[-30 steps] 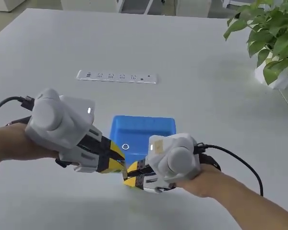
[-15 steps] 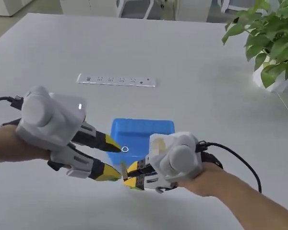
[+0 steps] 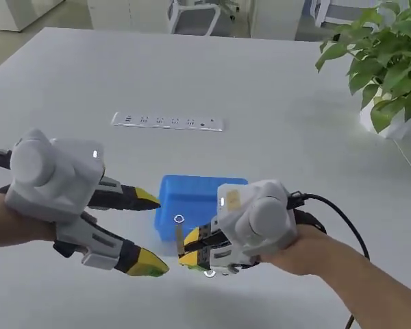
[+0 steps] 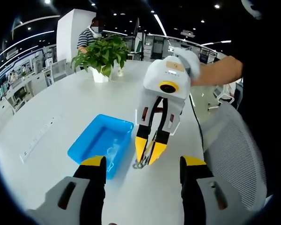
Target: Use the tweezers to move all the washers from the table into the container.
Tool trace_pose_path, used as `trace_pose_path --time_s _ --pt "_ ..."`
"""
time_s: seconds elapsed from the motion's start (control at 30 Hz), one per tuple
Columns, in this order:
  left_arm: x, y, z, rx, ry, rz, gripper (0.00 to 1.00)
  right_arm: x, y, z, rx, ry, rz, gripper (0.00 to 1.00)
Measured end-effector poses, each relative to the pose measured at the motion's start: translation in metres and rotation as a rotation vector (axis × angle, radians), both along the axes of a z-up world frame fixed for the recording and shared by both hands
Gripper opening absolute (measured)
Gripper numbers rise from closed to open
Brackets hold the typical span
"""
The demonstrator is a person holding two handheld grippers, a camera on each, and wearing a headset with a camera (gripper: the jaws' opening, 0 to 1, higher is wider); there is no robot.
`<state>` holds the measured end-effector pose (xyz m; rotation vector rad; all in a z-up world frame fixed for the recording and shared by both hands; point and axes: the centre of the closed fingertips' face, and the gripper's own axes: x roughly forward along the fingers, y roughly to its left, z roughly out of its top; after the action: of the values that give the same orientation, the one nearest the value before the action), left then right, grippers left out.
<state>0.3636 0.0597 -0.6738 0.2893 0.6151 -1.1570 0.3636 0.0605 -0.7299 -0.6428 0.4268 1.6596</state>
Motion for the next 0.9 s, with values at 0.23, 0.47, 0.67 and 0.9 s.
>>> trace_pose_path --time_s 0.23,0.47,0.67,0.9 --pt "0.002 0.006 0.004 -0.036 -0.007 0.075 0.83 0.002 -0.001 0.009 0.003 -0.001 0.004 0.08" --pt "0.01 0.013 0.009 -0.061 -0.024 0.138 0.94 0.009 0.0 0.021 0.014 -0.011 0.003 0.08" --pt "0.013 0.017 0.013 -0.076 -0.032 0.18 0.99 0.021 0.002 0.031 0.029 -0.024 -0.002 0.08" --pt "0.014 0.02 0.016 -0.086 -0.036 0.209 0.99 0.036 0.005 0.038 0.037 -0.042 -0.005 0.08"
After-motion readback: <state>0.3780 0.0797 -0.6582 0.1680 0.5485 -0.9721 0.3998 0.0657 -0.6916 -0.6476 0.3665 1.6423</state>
